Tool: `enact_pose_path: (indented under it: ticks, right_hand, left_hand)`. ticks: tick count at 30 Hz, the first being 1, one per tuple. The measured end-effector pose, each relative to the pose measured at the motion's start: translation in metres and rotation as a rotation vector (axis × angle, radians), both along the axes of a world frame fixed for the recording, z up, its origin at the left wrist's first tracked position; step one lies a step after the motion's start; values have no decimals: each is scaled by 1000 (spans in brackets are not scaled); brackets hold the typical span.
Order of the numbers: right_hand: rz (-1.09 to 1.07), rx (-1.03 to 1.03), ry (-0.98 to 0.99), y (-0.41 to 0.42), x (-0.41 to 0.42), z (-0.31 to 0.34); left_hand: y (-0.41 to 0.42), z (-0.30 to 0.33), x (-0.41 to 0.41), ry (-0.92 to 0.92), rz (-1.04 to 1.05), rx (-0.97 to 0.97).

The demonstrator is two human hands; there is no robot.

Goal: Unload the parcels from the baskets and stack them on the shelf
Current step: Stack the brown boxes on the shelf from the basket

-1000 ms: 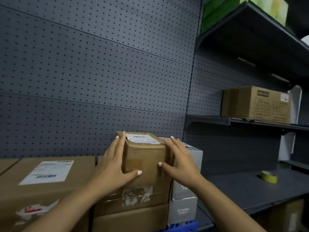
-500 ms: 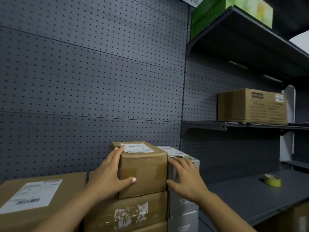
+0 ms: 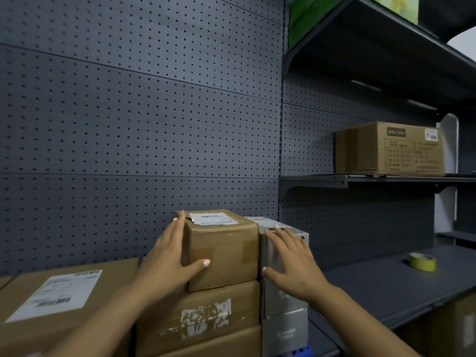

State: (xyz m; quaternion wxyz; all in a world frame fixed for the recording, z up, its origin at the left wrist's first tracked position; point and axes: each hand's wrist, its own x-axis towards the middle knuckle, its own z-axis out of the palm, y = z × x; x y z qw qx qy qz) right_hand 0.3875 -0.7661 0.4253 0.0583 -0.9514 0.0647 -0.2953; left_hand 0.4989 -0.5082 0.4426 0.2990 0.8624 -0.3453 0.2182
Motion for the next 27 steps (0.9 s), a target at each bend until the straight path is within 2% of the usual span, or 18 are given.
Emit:
enact_pose_path:
  ticks: [5,11,17,27]
  right_hand:
    - [85,32,-47,5,-48,-18]
    - [138,-29,-27,-3,-126,-70]
    - [76,-21,57,-18,-201,-128]
    - [-58,217,219,-38,-301,-217]
  left_hand:
    - [18,9,-53,-142,-11,41]
    - [18,-13,-98,-112,-115,114]
    - [-13,-84,-128,-84,-232,260]
    - [-100,-211,-215,109,-470,489]
